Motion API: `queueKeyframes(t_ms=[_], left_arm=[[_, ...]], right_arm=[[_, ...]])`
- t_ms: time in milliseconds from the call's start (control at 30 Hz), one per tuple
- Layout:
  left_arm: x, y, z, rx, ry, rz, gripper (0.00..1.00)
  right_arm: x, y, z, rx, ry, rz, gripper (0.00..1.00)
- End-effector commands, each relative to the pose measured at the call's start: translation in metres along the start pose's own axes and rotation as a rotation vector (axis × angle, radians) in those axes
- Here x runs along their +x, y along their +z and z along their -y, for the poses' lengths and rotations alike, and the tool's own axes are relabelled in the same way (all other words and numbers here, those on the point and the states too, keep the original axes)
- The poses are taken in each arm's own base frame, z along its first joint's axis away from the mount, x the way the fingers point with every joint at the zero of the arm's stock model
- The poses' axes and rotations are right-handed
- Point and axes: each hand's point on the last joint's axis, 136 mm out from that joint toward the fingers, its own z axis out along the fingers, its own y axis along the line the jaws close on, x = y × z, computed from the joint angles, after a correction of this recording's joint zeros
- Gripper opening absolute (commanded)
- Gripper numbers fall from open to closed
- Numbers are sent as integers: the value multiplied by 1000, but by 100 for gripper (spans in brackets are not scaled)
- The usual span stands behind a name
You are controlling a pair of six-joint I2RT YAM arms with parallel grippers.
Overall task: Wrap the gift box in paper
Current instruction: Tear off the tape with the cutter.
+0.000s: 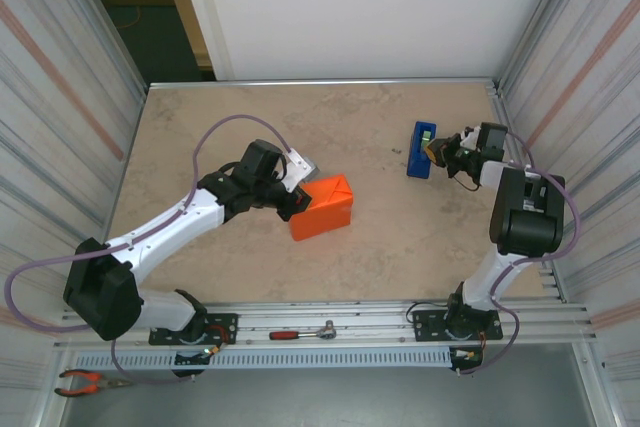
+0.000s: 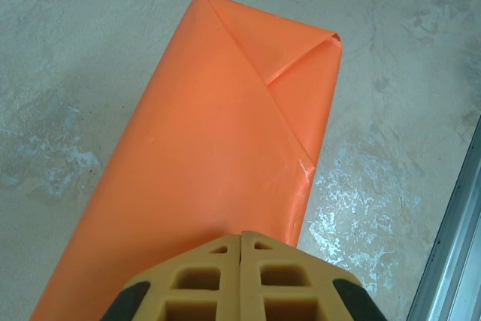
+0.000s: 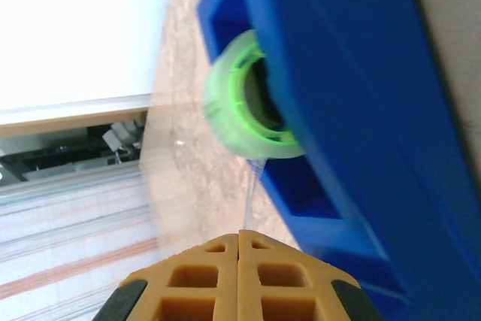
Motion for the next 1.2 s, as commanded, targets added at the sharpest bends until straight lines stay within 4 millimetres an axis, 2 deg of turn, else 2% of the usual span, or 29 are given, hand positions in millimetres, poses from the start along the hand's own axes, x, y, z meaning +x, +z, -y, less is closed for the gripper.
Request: queueKeyframes(t_ms=[0,300,667,1167], left_arm=[[60,17,-6,-31,-41,-219,0],[61,17,-5,-30,-35,-224,0],[61,18,-3,-30,-29,-227,0],[62,19,-2,-28,-26,-230,0]], right_arm=[[13,-8,-29,-87,-29,-36,0],[28,-17,-29,-82,-12,-23,0],[47,-30,-1,-10,56,16,0],[61,-33,15,6,97,15,0]])
